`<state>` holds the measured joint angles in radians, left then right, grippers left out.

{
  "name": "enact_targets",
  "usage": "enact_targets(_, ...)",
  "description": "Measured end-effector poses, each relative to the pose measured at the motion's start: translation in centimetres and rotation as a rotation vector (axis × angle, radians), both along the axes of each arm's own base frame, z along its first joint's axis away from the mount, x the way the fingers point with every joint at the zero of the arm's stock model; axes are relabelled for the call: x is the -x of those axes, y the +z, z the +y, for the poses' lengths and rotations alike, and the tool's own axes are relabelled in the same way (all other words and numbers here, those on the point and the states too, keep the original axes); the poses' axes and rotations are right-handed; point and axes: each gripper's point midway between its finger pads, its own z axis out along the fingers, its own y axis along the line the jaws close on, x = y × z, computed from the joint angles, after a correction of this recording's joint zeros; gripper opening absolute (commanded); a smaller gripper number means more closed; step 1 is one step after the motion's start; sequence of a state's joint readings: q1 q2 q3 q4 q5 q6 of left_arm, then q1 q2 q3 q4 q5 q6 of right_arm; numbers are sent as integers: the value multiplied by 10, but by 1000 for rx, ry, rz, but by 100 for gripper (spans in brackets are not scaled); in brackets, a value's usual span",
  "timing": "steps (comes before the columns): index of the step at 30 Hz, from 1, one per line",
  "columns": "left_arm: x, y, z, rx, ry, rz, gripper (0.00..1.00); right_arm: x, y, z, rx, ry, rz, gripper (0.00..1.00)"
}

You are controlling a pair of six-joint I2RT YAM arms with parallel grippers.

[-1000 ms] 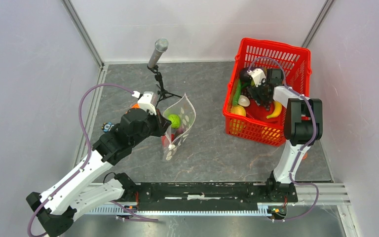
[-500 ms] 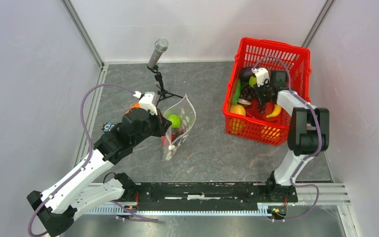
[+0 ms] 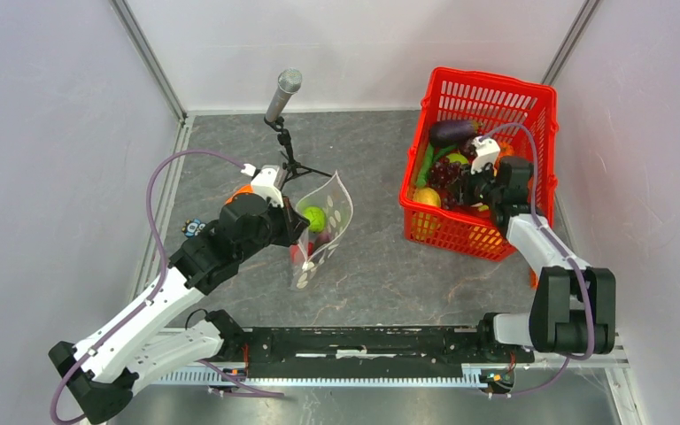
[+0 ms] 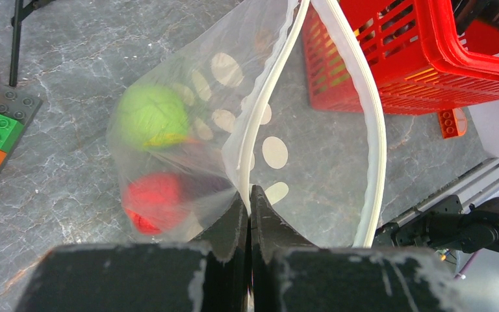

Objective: Place the food in the zip-top bag and seal the zipper
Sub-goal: Pick up the fake fruit from the bin.

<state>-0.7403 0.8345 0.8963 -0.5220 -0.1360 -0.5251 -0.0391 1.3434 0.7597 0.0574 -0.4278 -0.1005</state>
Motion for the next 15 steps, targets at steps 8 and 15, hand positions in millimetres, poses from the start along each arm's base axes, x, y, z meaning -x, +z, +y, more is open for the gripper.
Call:
enact_targets(8,1,-1,-2,2,-9,6,2,5,60,7,-154,-68,-191,0)
enact_targets(15,1,-1,-2,2,-12,8,2,32,144,11,-224,-61,-482,0)
